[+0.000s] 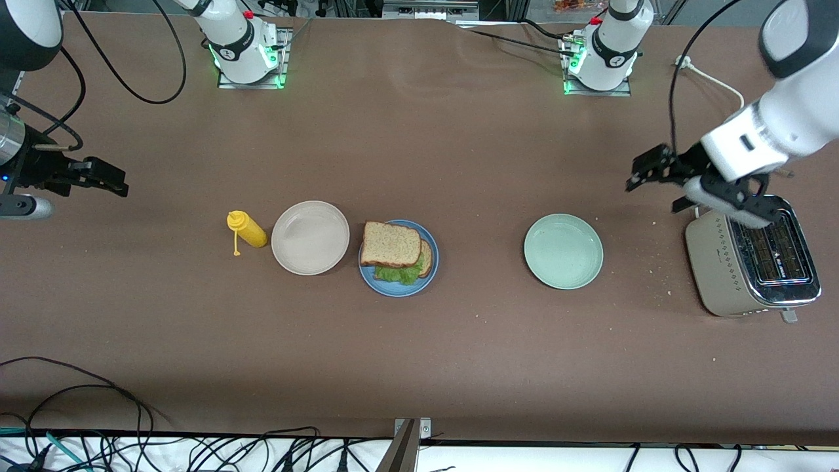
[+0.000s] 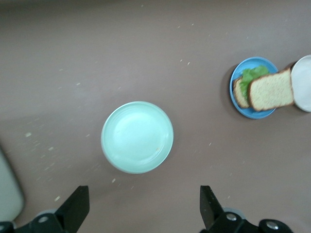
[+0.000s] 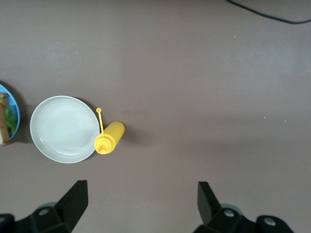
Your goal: Make sandwich in blue plate with both arms
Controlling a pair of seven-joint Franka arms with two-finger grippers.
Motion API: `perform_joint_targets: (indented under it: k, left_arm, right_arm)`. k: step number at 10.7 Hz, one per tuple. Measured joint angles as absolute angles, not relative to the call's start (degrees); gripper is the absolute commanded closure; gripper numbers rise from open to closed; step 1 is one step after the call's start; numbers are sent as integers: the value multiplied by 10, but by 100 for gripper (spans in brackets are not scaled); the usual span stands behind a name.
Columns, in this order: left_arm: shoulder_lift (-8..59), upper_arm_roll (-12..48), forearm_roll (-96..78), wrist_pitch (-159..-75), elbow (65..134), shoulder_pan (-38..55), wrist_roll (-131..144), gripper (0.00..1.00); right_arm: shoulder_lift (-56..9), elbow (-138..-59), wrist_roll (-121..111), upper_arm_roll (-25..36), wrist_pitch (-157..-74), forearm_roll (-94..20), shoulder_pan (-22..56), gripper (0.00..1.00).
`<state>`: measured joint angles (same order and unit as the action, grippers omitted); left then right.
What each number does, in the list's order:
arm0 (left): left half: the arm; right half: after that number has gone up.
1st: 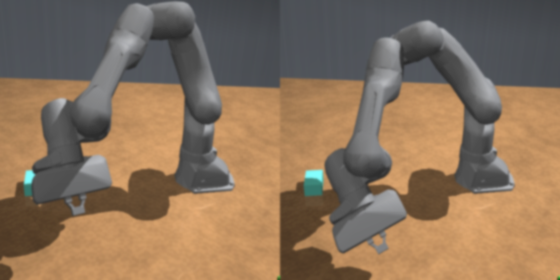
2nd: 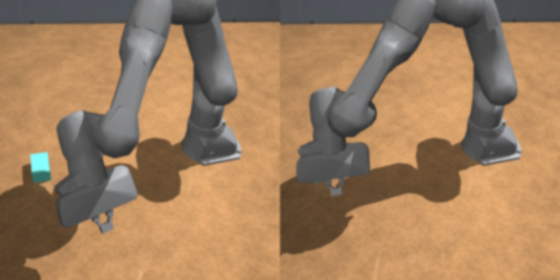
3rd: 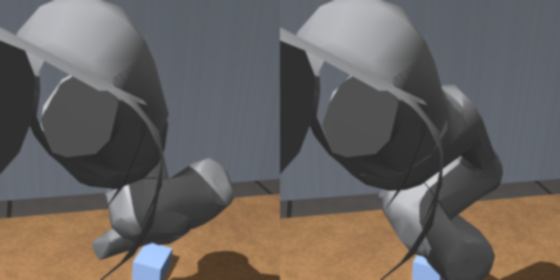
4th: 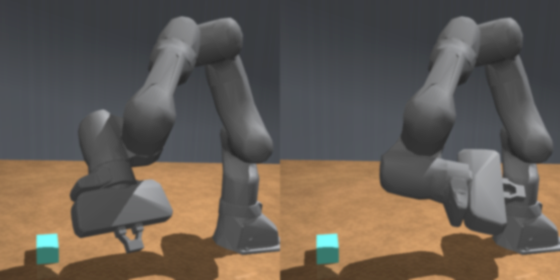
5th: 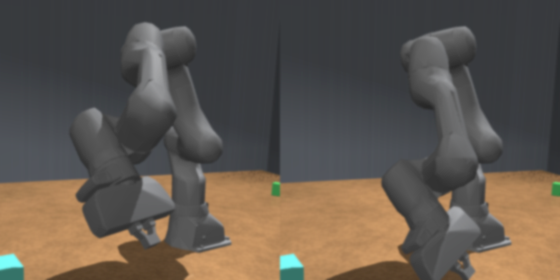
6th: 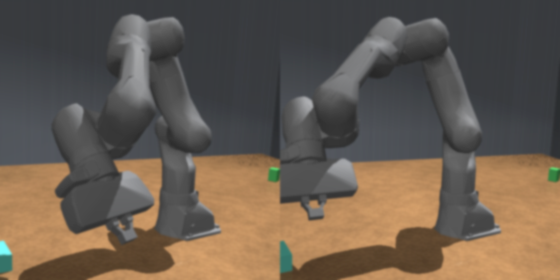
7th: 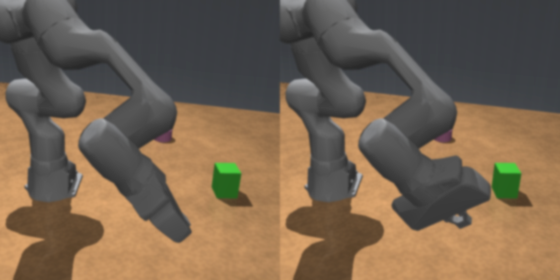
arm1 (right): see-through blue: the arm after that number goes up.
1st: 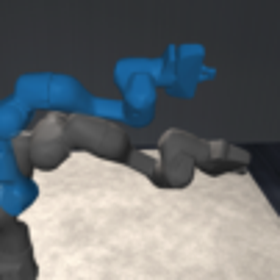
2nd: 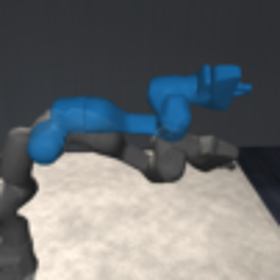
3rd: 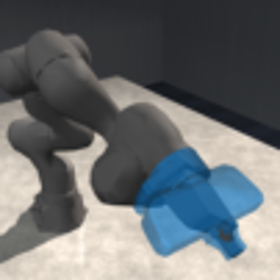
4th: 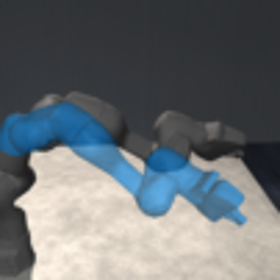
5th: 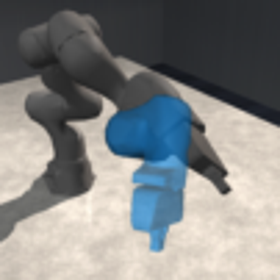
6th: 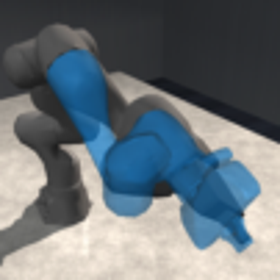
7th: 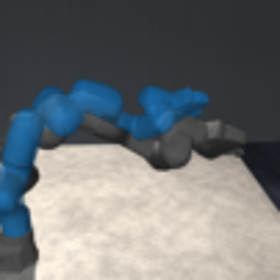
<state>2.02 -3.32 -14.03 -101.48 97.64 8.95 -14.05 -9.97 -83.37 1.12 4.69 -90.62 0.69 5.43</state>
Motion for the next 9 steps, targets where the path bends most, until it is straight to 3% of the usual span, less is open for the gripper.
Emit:
perform_joint_targets:
  k: [6, 9]
  left_arm:
    - [-57, 11, 4, -901, 981, 50, -140, 0]
    - [-57, 11, 7, -883, 983, 47, -70, 0]
  right_arm:
    - [-100, -840, 15, 33, -893, -11, 7, 0]
    - [-31, -911, 15, 14, -892, -11, -1, 0]
